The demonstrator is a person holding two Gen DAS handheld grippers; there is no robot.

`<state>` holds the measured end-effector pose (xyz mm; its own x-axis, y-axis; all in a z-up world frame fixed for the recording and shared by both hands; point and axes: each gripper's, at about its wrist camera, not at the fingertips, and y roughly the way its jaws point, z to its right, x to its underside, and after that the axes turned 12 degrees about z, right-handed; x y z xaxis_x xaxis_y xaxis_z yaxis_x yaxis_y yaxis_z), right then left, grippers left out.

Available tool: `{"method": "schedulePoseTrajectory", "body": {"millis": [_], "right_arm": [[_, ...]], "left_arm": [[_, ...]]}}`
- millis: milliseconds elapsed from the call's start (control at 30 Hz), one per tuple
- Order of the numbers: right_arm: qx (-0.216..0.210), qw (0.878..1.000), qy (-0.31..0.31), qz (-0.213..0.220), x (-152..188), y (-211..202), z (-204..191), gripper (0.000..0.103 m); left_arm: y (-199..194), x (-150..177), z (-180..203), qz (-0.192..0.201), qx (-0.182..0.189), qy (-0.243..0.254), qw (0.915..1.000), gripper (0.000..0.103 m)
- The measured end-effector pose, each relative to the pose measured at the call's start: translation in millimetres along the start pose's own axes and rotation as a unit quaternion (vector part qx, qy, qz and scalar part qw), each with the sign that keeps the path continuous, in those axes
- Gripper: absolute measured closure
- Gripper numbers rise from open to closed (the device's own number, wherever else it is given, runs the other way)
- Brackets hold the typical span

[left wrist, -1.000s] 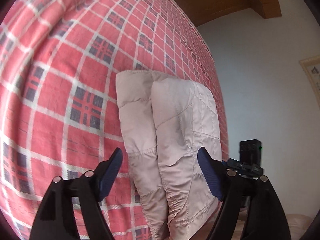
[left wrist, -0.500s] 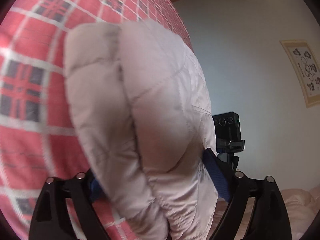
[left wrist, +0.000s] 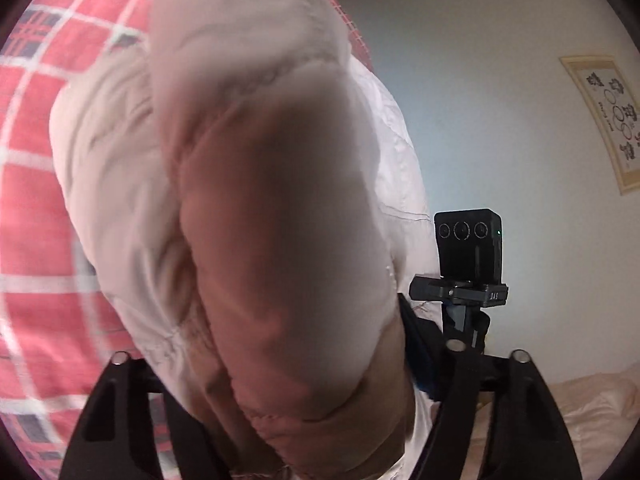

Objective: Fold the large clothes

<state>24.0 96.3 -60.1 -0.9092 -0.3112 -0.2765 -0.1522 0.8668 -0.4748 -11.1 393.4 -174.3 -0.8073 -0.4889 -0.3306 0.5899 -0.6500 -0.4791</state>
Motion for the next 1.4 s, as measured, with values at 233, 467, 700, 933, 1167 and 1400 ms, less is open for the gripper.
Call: {"method": "schedulePoseTrajectory", "body": {"millis": [233,467,700,933,1167,1400], "right_arm": [[0.004,0.999,-0.037,0.037,-23,-77,-11,0.054],[0.004,0.999,-0.020,0.037,-48,-121,30,0.051],[0.017,0.999,0.042,0.016,-47,-100,99,0.040],[0.008,0.998,0.054,0.016,-49,-106,117,0.026],[0.054,0.998,0.032,0.005,-20,-120,88,0.017],[0.061,0.997,0.043,0.020,29,-138,80,0.018]], "left_arm": [[38,-9,63,0.018,0.047,0.016,0.9986,0.039],[93,-13,101,0.024,0.038,0.039,0.9982,0.039],[132,-5,64,0.018,0.013,0.013,0.9997,0.041],[123,35,62,0.032,0.007,0.001,0.9995,0.036],[106,52,91,0.033,-0.026,0.038,0.9984,0.035],[75,89,118,0.027,-0.057,0.074,0.9953,0.035]]}}
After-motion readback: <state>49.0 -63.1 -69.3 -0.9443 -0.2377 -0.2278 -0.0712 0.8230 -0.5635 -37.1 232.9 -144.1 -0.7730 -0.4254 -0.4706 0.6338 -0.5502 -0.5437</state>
